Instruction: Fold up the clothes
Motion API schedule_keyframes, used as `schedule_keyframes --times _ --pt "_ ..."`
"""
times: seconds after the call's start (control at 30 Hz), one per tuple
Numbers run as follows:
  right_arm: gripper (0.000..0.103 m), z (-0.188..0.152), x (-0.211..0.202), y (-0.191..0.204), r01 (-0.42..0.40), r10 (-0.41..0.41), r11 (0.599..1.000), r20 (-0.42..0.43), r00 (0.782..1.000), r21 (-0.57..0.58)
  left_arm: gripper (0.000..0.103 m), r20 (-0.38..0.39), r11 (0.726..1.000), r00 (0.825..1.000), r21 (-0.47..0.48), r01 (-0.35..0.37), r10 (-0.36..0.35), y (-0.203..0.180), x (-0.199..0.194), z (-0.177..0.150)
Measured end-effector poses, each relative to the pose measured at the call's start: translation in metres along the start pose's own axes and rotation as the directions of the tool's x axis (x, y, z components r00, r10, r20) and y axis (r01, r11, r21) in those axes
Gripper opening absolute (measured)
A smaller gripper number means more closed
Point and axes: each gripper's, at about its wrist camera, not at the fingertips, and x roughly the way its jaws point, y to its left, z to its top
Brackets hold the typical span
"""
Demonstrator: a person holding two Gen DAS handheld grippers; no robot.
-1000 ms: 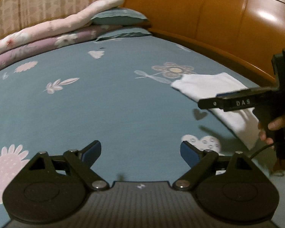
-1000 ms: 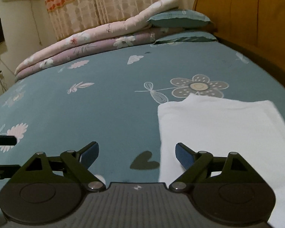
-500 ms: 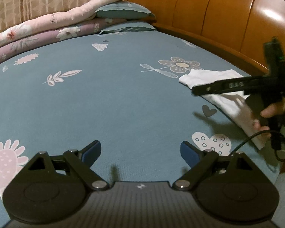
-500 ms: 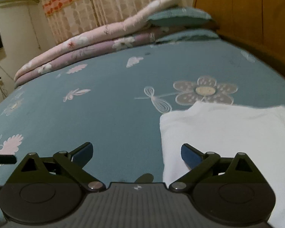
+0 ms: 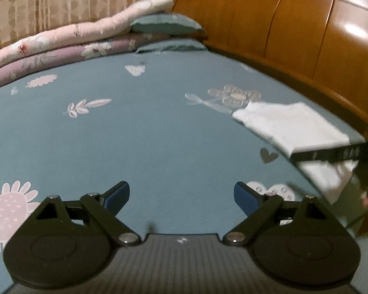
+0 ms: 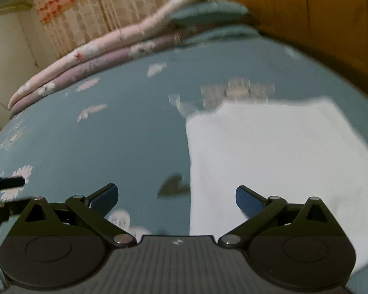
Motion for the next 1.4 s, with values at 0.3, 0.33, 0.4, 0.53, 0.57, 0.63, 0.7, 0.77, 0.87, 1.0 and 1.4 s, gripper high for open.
schedule_keyframes --times 0.3,0.33,0.4,0.53,0.57,0.63,0.7,0.77,0.87,1.0,1.4 --pt "0.103 -0.019 -0.040 0.001 0.043 -0.043 0.997 0.003 0.999 0.061 0.096 0.032 1.000 0.999 0.021 -0.003 0.002 -0.011 -0.017 0.005" --pt "0.103 -0.020 -0.042 0.000 0.050 -0.050 0.997 -0.002 0.999 0.064 0.096 0.024 0.999 1.000 0.036 -0.004 0.003 -0.014 -0.018 0.006" --pt "0.103 -0.023 -0.045 0.000 0.061 -0.060 0.996 -0.011 0.998 0.072 0.096 0.027 0.998 0.999 0.065 -0.021 0.019 -0.020 -0.021 0.005" --pt "0.103 -0.026 -0.046 -0.001 0.071 -0.069 0.994 -0.026 0.997 0.087 0.096 0.046 0.992 0.998 0.120 -0.040 0.034 -0.030 -0.031 0.004" --pt "0.103 -0.026 -0.046 0.000 0.069 -0.066 0.994 -0.033 0.997 0.090 0.097 0.051 0.991 0.998 0.123 -0.042 0.036 -0.032 -0.034 0.005" --pt "0.103 -0.029 -0.045 -0.001 0.067 -0.062 0.992 -0.052 0.997 0.102 0.101 0.063 0.991 0.997 0.128 -0.046 0.039 -0.034 -0.038 0.005" --pt "0.103 -0.031 -0.043 -0.002 0.066 -0.058 0.991 -0.070 0.996 0.114 0.101 0.072 0.990 0.996 0.127 -0.056 0.047 -0.036 -0.043 0.006" --pt "0.103 -0.033 -0.042 -0.002 0.074 -0.063 0.990 -0.085 0.994 0.122 0.101 0.086 0.988 0.995 0.137 -0.070 0.058 -0.038 -0.048 0.006" --pt "0.103 -0.034 -0.051 0.003 0.080 -0.072 0.991 -0.073 0.995 0.112 0.101 0.112 0.983 0.992 0.165 -0.079 0.061 -0.043 -0.057 0.006" --pt "0.103 -0.033 -0.069 0.010 0.084 -0.081 0.992 -0.039 0.996 0.095 0.102 0.132 0.981 0.990 0.182 -0.073 0.049 -0.050 -0.066 0.008" --pt "0.103 -0.041 -0.119 0.049 0.135 -0.135 0.991 0.017 0.991 -0.023 0.102 0.163 0.984 0.985 0.161 -0.082 0.055 -0.063 -0.089 0.008"
